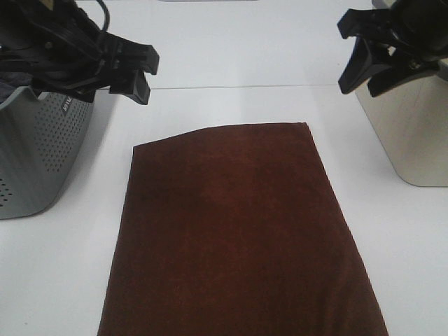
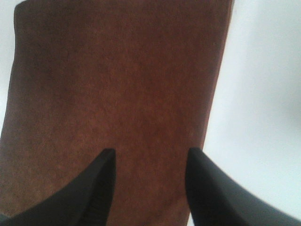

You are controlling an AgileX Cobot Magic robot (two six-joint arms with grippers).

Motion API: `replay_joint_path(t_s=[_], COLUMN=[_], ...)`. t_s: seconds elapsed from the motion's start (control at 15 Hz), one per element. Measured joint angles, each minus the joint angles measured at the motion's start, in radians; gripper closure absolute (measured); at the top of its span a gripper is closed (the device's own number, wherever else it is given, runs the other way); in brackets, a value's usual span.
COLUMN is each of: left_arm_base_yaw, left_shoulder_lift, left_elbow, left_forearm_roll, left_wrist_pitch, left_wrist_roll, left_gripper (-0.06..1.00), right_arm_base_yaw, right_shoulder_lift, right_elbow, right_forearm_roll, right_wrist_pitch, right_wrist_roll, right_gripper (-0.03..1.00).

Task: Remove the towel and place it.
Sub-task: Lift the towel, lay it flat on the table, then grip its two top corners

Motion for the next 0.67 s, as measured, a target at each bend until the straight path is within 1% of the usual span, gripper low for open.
replay_joint_path(t_s=[0.2,0.4,0.47,0.6,0.67], left_arm_base_yaw=[0.000,0.000,0.004,0.034,0.050], left_shoulder_lift=[0.173,0.338,0.398,0.468,0.490], left_elbow=[-0.139,-0.272,-0.326,-0.387,-0.409], left_forearm_roll=[0.021,0.048,0.074,0.078,0.066], left_wrist_pitch=[0.005,0.009,0.023,0.033,0.035], left_wrist_roll=[0.016,0.018,0.019,0.019,0.019], left_gripper=[0.26,0.26,0.26,0.26,0.26], right_arm_base_yaw=[0.000,0.000,0.003,0.025,0.028], right_shoulder_lift=[0.182,0.381,0.437,0.560,0.595], right_elbow=[-0.190,-0.342,-0.397,-0.527,-0.574], right_forearm_roll=[0.000,0.005,0.004,-0.024,-0.049], right_wrist_pitch=[0.000,0.041,0.047,0.048,0.048], right_wrist_roll=[-0.027,-0.034,-0.037,-0.040,-0.028], right_gripper=[0.52,0.52,0.52,0.52,0.52])
